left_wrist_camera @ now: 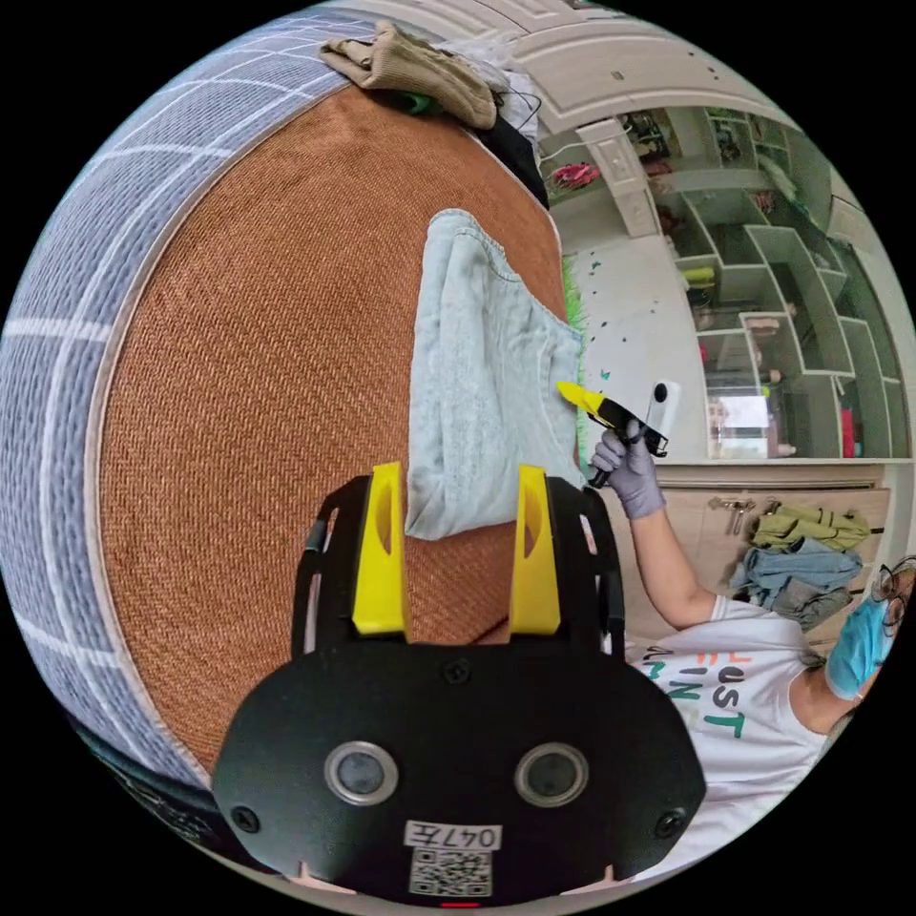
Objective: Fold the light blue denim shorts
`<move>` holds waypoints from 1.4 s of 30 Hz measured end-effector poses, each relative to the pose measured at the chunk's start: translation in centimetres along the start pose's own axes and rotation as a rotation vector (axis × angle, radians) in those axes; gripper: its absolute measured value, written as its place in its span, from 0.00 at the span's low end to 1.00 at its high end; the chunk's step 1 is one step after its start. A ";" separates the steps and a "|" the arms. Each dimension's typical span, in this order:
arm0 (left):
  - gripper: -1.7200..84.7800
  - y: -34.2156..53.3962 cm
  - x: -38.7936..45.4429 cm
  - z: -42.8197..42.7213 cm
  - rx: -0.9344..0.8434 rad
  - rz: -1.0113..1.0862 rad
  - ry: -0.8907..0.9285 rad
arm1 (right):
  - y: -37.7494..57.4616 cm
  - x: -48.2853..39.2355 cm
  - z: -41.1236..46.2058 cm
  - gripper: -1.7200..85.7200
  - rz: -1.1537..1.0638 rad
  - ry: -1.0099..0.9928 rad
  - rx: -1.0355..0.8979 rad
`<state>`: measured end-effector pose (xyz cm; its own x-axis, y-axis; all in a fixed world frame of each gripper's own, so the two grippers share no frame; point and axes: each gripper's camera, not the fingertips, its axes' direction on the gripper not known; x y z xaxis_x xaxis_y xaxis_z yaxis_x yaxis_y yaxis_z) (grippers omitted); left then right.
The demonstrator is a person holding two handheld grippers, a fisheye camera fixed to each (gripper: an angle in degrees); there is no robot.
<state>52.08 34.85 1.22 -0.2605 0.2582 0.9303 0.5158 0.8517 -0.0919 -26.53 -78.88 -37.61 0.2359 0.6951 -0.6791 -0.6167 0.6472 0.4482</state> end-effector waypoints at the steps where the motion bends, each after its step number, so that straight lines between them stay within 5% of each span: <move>1: 0.21 0.3 -1.1 0.7 0.016 -0.005 0.026 | -0.7 0.0 0.4 0.14 -0.009 0.038 0.001; 9: 0.21 4.4 -14.9 11.9 -0.028 -0.033 0.008 | -5.5 -1.1 4.8 0.07 -0.091 0.226 -0.031; 19: 0.20 8.5 -20.5 22.8 -0.082 0.051 -0.109 | -4.2 -7.4 2.3 0.04 -0.293 0.319 0.024; 23: 0.19 10.2 -23.2 27.1 -0.103 0.057 -0.153 | -4.0 -3.5 5.5 0.07 -0.147 0.357 -0.131; 31: 0.17 15.4 -28.8 30.8 -0.074 0.048 -0.188 | 4.0 1.3 -2.3 0.13 0.081 0.254 0.313; 34: 0.12 17.6 -30.7 31.3 -0.071 0.065 -0.203 | 5.5 4.2 -1.1 0.14 0.144 0.159 0.289; 36: 0.06 19.5 -33.1 31.8 -0.054 0.076 -0.021 | 5.7 4.9 1.2 0.13 0.147 0.128 0.243; 42: 0.02 24.2 -37.2 30.8 -0.038 0.081 0.034 | 5.6 3.1 5.4 0.03 0.127 0.122 0.130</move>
<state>49.09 59.93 -46.55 -0.1887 0.3096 0.9320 0.5648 0.8106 -0.1549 -25.18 -71.41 -34.02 0.0653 0.7360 -0.6738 -0.5314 0.5972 0.6008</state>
